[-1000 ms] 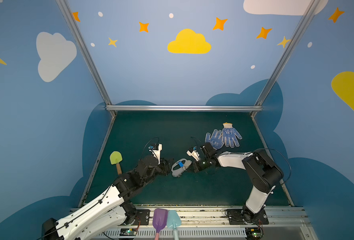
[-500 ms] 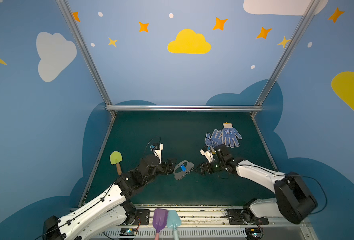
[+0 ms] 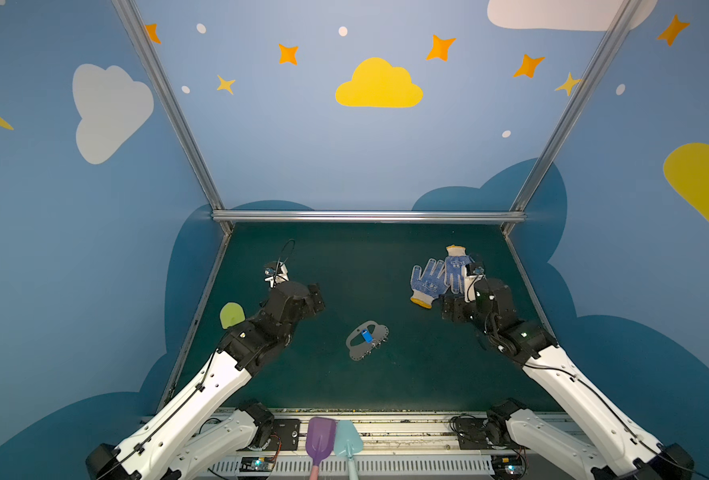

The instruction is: Put the keys on the keyring

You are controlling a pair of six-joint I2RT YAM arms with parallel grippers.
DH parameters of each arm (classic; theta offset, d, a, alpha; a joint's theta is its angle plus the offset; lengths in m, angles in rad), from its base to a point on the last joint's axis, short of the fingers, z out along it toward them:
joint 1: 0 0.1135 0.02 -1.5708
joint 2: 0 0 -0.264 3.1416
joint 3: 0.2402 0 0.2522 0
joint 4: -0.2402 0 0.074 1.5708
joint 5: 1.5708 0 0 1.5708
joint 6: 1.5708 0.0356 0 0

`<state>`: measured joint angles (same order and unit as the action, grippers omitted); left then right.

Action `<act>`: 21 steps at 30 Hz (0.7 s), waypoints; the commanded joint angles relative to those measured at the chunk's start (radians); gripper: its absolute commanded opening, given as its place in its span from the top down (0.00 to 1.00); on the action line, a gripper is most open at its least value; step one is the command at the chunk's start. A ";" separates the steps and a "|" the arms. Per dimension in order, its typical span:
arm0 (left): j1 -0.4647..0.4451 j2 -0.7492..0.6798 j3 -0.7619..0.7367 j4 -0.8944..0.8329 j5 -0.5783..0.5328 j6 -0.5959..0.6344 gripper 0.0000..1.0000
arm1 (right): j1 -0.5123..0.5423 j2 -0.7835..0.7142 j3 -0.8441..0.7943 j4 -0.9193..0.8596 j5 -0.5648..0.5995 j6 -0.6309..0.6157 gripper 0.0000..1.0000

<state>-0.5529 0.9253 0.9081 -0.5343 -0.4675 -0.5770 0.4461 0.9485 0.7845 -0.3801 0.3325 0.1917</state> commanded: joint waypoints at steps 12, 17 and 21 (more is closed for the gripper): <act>0.382 0.203 -0.383 0.708 -0.106 0.424 0.00 | -0.274 0.226 -0.371 0.677 0.221 -0.103 0.05; 0.453 0.352 -0.466 0.941 0.011 0.479 0.00 | -0.273 0.346 -0.353 0.831 0.076 -0.214 0.05; 0.470 0.414 -0.525 1.184 0.114 0.546 0.00 | -0.283 0.415 -0.343 0.950 -0.036 -0.262 0.05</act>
<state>-0.0963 1.3281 0.4088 0.3756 -0.4519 -0.1059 0.1711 1.3365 0.4229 0.3946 0.4091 -0.0071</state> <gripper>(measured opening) 0.996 0.948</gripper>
